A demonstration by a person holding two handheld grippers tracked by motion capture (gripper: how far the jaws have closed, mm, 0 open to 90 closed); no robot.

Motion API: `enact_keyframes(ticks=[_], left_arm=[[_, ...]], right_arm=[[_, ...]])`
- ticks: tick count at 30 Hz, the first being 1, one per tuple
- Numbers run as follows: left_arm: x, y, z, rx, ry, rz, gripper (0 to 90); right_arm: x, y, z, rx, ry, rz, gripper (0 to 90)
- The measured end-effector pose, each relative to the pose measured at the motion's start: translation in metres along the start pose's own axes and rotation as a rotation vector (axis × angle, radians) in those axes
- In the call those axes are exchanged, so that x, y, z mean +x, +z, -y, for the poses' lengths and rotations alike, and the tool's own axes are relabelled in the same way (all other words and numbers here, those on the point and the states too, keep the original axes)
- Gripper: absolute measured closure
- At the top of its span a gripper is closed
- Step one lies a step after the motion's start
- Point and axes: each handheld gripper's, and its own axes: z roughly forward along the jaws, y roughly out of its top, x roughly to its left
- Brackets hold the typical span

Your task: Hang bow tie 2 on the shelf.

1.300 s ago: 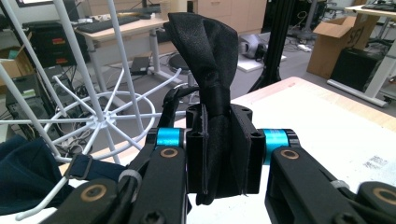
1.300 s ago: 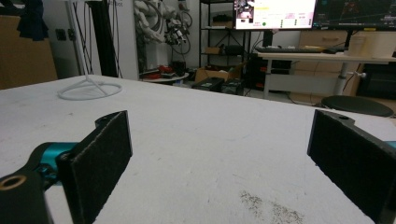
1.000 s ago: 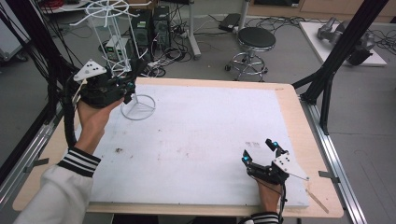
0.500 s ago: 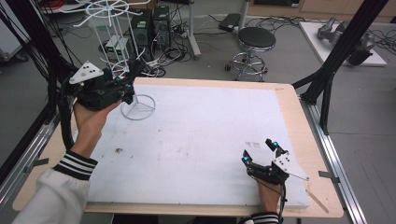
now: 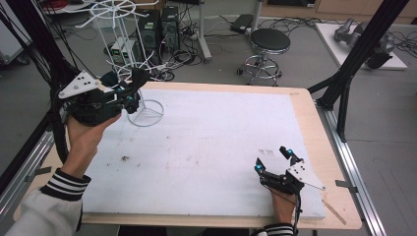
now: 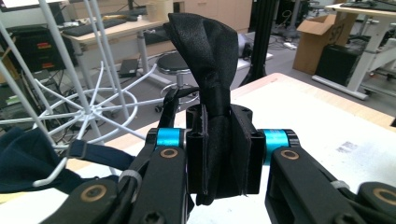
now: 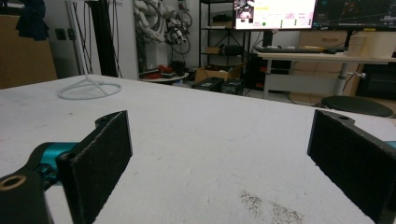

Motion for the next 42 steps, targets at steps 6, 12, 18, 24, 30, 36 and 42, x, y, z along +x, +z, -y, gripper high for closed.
enact_keyframes(ticks=[6, 12, 18, 24, 30, 36, 42], left_arm=[[-0.005, 0.002, -0.001, 0.004, 0.006, 0.020, 76.8], [-0.006, 0.006, -0.004, 0.010, 0.014, 0.032, 76.8], [-0.006, 0.011, -0.008, 0.013, 0.006, 0.038, 76.8], [-0.011, 0.012, -0.009, 0.015, 0.020, 0.056, 76.8], [-0.006, 0.019, -0.011, 0.020, 0.020, 0.054, 76.8], [0.003, 0.021, -0.011, 0.036, 0.013, 0.049, 76.8], [0.012, 0.022, -0.011, 0.046, 0.013, 0.034, 76.8]], right_arm=[[0.000, 0.000, 0.000, 0.001, 0.002, 0.000, 5.8], [0.000, 0.000, 0.000, 0.002, 0.004, 0.000, 5.8], [0.000, 0.000, 0.000, 0.002, 0.004, 0.000, 5.8], [0.000, 0.000, 0.000, 0.003, 0.005, 0.000, 5.8], [0.000, 0.000, 0.000, 0.003, 0.003, 0.000, 5.8], [0.000, 0.000, 0.000, 0.002, 0.005, 0.000, 5.8], [0.000, 0.000, 0.000, 0.003, 0.005, 0.000, 5.8]])
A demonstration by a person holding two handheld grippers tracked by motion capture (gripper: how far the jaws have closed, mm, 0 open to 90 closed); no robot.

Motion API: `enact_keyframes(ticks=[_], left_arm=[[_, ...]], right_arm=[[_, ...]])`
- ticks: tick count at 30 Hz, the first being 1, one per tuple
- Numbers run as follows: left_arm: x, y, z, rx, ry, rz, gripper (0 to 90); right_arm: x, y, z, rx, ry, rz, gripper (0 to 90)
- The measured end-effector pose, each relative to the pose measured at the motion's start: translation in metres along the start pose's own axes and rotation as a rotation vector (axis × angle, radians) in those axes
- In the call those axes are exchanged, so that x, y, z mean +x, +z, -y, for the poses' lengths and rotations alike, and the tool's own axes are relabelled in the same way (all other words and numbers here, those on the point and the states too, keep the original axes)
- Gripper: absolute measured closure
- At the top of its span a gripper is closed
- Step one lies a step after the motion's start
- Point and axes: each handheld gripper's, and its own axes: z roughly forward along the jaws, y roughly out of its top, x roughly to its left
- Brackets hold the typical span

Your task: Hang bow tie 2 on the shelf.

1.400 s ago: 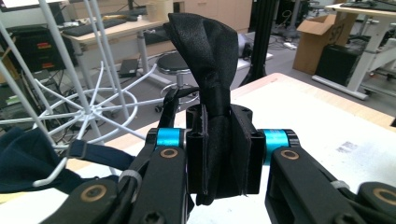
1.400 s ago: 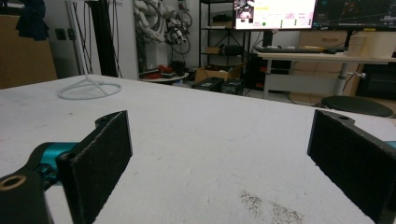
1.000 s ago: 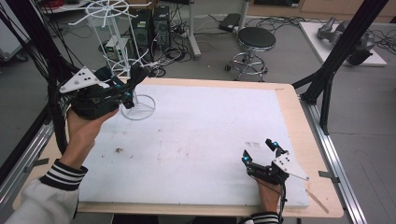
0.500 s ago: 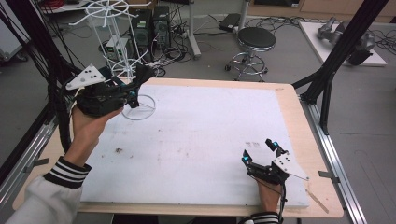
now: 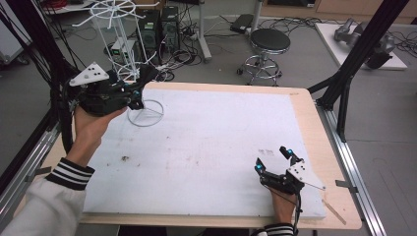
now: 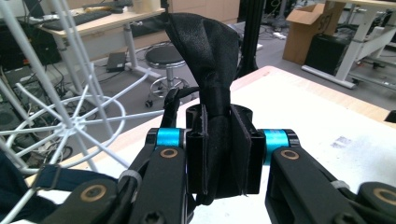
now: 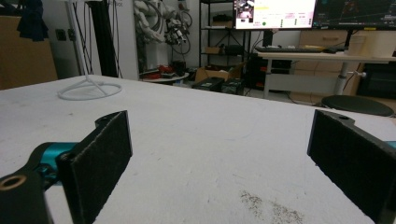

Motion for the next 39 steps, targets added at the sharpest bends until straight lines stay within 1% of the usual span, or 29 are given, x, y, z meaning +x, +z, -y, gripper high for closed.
enact_keyframes(ticks=[4, 8, 14, 16, 18, 26, 32, 39], left_arm=[[0.007, 0.001, 0.000, 0.010, -0.002, -0.015, 76.7], [0.013, 0.002, 0.001, 0.029, 0.008, -0.037, 76.7], [0.021, 0.004, 0.001, 0.037, 0.002, -0.062, 76.7], [0.022, 0.005, 0.001, 0.035, -0.002, -0.067, 76.7], [0.024, 0.005, 0.000, 0.042, 0.006, -0.077, 76.7], [0.031, 0.010, 0.000, 0.049, -0.015, -0.107, 76.7], [0.035, 0.013, 0.001, 0.066, -0.009, -0.135, 76.6], [0.037, 0.013, 0.002, 0.073, -0.001, -0.147, 76.4]], right_arm=[[0.000, 0.000, 0.000, -0.001, 0.000, -0.001, 5.8], [0.000, 0.000, 0.000, -0.001, 0.002, 0.000, 5.8], [0.000, 0.000, 0.000, 0.000, -0.001, 0.001, 5.8], [0.000, 0.000, 0.000, -0.001, -0.003, 0.001, 5.8], [0.000, 0.000, 0.000, 0.000, -0.004, 0.000, 5.8], [0.000, 0.000, 0.000, -0.001, 0.000, 0.000, 5.8], [0.000, 0.000, 0.000, 0.000, 0.001, -0.001, 5.8], [0.000, 0.000, 0.000, 0.000, 0.001, -0.001, 5.8]])
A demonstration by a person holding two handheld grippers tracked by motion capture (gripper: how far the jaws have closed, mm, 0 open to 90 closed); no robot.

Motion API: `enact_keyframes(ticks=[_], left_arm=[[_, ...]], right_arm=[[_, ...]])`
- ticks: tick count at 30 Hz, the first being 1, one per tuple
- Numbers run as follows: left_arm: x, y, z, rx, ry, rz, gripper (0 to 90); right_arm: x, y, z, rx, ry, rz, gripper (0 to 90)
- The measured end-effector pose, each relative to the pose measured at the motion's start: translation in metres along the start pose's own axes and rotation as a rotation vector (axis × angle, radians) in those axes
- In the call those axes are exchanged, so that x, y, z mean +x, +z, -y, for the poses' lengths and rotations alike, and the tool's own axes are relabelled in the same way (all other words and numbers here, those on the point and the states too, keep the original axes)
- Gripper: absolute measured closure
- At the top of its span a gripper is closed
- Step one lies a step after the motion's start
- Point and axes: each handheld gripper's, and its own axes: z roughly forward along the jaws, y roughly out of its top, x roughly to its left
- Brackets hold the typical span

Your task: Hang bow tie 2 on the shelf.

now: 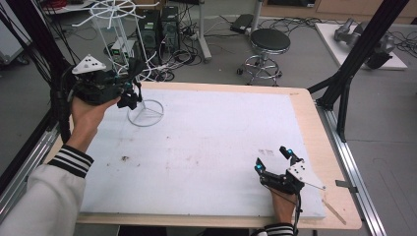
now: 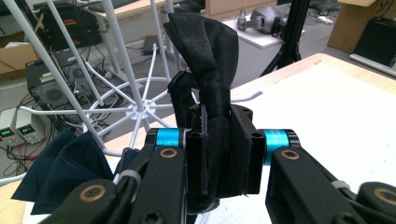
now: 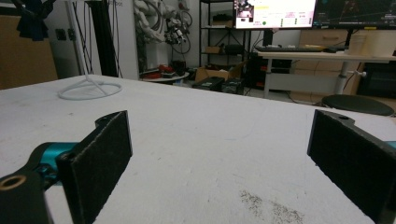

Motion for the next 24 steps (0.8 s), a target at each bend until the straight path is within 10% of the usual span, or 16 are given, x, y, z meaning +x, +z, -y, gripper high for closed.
enact_keyframes(ticks=[9, 24], left_arm=[[0.000, -0.002, 0.000, 0.000, 0.004, -0.018, 73.0], [0.004, -0.023, 0.006, -0.088, 0.030, -0.018, 20.5]], right_arm=[[0.000, 0.000, 0.000, 0.000, 0.000, 0.001, 5.8], [0.000, -0.001, 0.000, -0.005, -0.005, -0.001, 5.8]])
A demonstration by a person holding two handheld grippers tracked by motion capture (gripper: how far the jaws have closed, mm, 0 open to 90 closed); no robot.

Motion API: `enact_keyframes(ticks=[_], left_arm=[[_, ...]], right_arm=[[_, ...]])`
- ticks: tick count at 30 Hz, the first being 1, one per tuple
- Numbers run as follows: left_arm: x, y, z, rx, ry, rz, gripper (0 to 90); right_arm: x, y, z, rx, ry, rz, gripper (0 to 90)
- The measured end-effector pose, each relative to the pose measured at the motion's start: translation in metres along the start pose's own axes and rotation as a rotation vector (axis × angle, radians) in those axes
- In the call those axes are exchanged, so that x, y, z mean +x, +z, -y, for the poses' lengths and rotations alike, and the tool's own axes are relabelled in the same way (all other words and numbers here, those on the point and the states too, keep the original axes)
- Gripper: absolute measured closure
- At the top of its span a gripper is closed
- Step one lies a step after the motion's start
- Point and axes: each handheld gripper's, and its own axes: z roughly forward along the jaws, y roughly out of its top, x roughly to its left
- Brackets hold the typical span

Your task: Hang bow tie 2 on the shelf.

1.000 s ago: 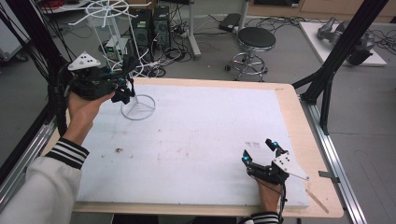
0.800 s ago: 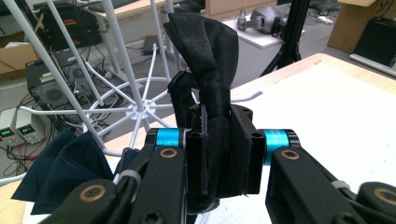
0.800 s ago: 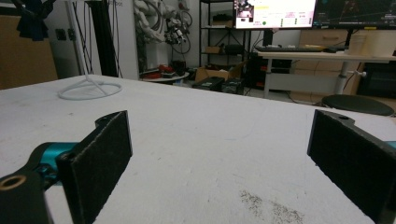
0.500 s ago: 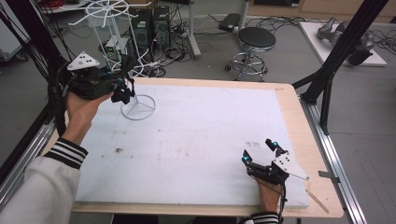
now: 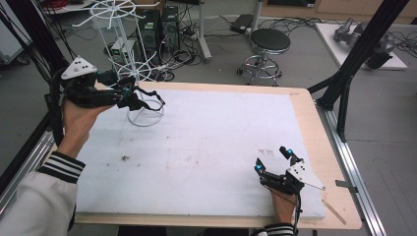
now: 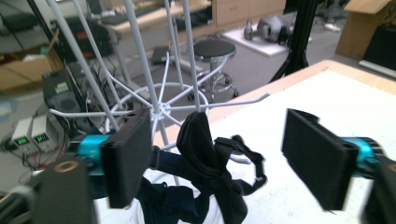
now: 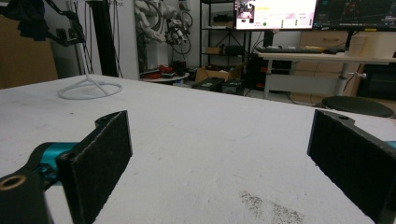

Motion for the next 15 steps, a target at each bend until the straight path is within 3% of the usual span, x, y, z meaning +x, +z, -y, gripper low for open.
enact_keyframes(ticks=[4, 8, 15], left_arm=[[0.004, -0.017, 0.010, -0.087, 0.021, 0.037, 13.9], [0.006, -0.030, 0.033, -0.151, 0.011, 0.082, 11.0], [-0.007, -0.053, 0.070, -0.238, 0.058, 0.151, 11.0]], right_arm=[[0.000, 0.000, 0.000, 0.000, 0.006, -0.001, 5.8], [0.000, 0.000, 0.000, 0.001, -0.001, -0.002, 5.8], [0.000, 0.000, 0.000, 0.004, 0.002, -0.002, 5.8]])
